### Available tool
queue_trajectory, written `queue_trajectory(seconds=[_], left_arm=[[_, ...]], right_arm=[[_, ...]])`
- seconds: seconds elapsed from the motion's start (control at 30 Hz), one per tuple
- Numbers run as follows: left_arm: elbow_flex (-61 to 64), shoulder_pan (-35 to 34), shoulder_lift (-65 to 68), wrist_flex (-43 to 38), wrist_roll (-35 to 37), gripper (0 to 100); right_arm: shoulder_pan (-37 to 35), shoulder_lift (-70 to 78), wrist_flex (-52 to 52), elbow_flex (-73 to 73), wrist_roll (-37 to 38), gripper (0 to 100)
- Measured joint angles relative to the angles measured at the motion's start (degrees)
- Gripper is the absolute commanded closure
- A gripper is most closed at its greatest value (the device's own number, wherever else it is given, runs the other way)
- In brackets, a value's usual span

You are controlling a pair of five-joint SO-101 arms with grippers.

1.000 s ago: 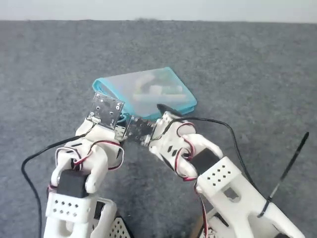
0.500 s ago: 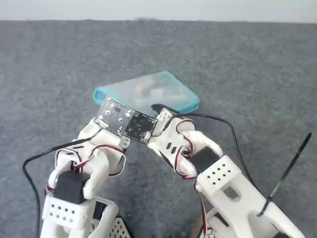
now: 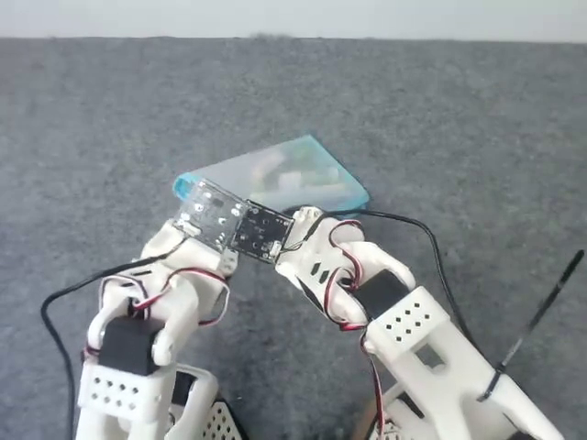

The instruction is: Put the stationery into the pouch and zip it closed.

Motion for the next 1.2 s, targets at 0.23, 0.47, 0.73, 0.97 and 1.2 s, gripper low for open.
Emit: queue_trajectory(seconds=[0.23,0.47,0.73,0.97,1.2], left_arm=[[0.5,-2.9,-0.1,-4.8,0.7,99],[2.3,-2.9,-0.1,-7.1,1.1,99],[2.3,-3.0,-0.1,-7.1,1.8,99],[7.3,-3.6,-0.1,-12.3,2.0,99],[7.6,-0.8,-0.1,-13.0,2.0,99]], right_arm=[[0.2,-13.1,12.6,-1.1,-2.3,99.1],[-0.7,-26.4,21.7,1.2,-2.3,99.1],[-2.2,-36.8,29.3,2.0,-2.3,99.1],[-2.1,-43.8,32.9,1.9,-2.3,99.1],[-3.7,-43.9,32.4,1.6,-5.1,90.0]])
